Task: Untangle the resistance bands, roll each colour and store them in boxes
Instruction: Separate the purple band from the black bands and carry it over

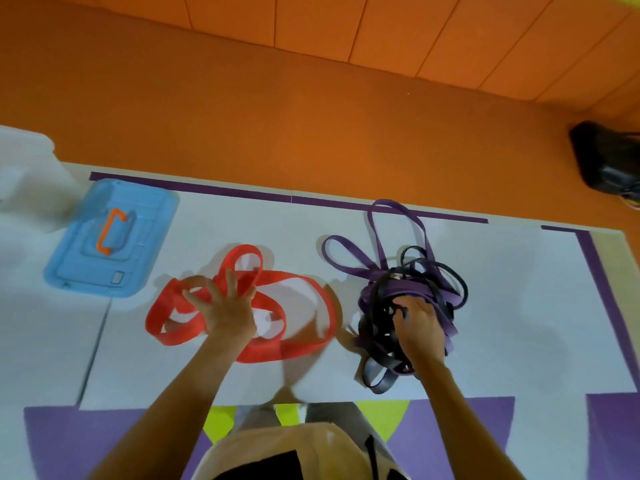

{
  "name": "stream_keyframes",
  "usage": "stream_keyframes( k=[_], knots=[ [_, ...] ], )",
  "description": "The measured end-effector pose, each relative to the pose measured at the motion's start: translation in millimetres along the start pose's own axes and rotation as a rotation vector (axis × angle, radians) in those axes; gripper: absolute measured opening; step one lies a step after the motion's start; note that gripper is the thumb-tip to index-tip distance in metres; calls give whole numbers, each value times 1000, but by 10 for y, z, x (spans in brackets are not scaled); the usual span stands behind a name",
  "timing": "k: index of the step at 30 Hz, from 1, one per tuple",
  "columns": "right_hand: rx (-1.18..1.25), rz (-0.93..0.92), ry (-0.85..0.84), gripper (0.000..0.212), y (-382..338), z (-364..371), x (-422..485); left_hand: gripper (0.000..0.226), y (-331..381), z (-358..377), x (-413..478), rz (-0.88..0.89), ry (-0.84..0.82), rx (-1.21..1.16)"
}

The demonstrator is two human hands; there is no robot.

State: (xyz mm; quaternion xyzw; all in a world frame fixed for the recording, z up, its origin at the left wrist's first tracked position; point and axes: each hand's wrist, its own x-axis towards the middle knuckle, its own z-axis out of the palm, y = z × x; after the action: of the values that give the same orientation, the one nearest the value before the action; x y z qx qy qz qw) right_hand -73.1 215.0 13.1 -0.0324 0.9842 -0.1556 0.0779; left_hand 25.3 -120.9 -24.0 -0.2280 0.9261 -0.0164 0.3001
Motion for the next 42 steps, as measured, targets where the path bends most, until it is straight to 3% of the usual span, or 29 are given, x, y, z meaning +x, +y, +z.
stream_keyframes(
  k=[5, 10, 13, 17, 22, 26, 31, 33, 36, 38, 42],
  knots=[
    [49, 122, -58, 57, 598, -115, 156, 70, 592, -99, -78, 53, 40, -73],
    [247, 308, -291, 95, 1226, -96, 333, 67, 1339, -290, -234, 322, 82, -253],
    [349, 292, -397, 99, 1465, -29, 413, 69, 1814, -401, -284, 409, 76, -408],
    [373, 220, -348, 83, 1646, -78, 518, 90, 2398, -499, -228, 500, 28, -542],
    [427, 144, -287, 66, 1832, -158, 617, 85, 2921, -405, -78, 481, -99, -532],
    [545, 97, -167, 41, 1926, -202, 657, 72, 3087, -354, -98, 370, -95, -588],
    [704, -43, -24, 45, 1726, -318, 742, 52, 3001, -327, -214, 385, -141, -760],
    [702, -159, -49, 51, 1582, -360, 795, 42, 2927, -311, -275, 342, -91, -937],
    [715, -359, -135, 48, 1343, -369, 855, 27, 2762, -313, -342, 178, 115, -1215],
    [709, -468, -209, 48, 1218, -315, 857, 22, 2606, -288, -399, 106, 221, -1261],
    [733, -486, -332, 69, 1140, -220, 845, 15, 2275, -196, -458, -155, 290, -1378]
  ],
)
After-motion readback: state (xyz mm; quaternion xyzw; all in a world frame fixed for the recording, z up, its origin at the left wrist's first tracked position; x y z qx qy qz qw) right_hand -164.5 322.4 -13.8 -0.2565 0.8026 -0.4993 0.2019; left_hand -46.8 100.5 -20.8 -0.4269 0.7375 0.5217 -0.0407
